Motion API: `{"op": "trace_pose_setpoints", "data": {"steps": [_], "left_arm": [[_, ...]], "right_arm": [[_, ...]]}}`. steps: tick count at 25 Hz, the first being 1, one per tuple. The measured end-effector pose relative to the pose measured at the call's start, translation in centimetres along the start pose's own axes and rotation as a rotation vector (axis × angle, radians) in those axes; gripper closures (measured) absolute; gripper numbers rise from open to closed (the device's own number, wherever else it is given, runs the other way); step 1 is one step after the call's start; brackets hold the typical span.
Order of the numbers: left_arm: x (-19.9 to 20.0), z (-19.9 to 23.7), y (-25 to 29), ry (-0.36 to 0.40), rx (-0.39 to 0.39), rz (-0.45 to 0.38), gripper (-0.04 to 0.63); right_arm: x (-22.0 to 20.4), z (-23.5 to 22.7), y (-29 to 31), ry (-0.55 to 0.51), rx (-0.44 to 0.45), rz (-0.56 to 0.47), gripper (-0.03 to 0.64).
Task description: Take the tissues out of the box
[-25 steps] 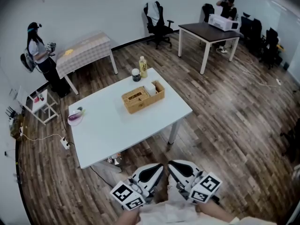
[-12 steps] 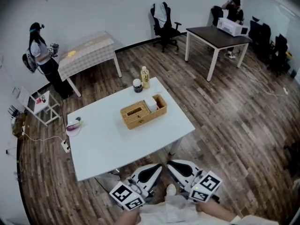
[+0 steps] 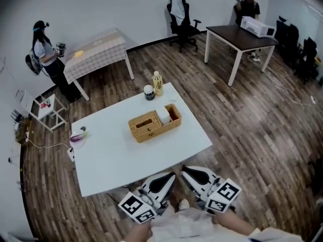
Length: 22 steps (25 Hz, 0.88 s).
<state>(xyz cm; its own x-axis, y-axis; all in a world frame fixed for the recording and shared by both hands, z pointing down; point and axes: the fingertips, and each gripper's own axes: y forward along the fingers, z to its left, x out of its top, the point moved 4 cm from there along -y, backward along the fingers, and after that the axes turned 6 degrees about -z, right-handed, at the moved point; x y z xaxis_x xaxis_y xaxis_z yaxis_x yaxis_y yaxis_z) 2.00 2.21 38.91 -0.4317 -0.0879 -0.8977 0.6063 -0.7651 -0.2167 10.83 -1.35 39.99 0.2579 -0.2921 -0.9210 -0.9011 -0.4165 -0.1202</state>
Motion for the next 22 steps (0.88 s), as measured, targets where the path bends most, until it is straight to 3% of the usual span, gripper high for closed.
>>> {"op": "trace_pose_setpoints", "data": {"steps": [17, 22], "left_arm": [[2.8, 10.6, 1.2, -0.035, -0.032, 0.026, 0.591], [3.4, 14.2, 1.5, -0.009, -0.041, 0.051, 0.591]], "right_arm": [[-0.2, -4.5, 9.0, 0.003, -0.070, 0.000, 0.581], [-0.6, -5.9, 12.0, -0.028, -0.085, 0.006, 0.581]]}}
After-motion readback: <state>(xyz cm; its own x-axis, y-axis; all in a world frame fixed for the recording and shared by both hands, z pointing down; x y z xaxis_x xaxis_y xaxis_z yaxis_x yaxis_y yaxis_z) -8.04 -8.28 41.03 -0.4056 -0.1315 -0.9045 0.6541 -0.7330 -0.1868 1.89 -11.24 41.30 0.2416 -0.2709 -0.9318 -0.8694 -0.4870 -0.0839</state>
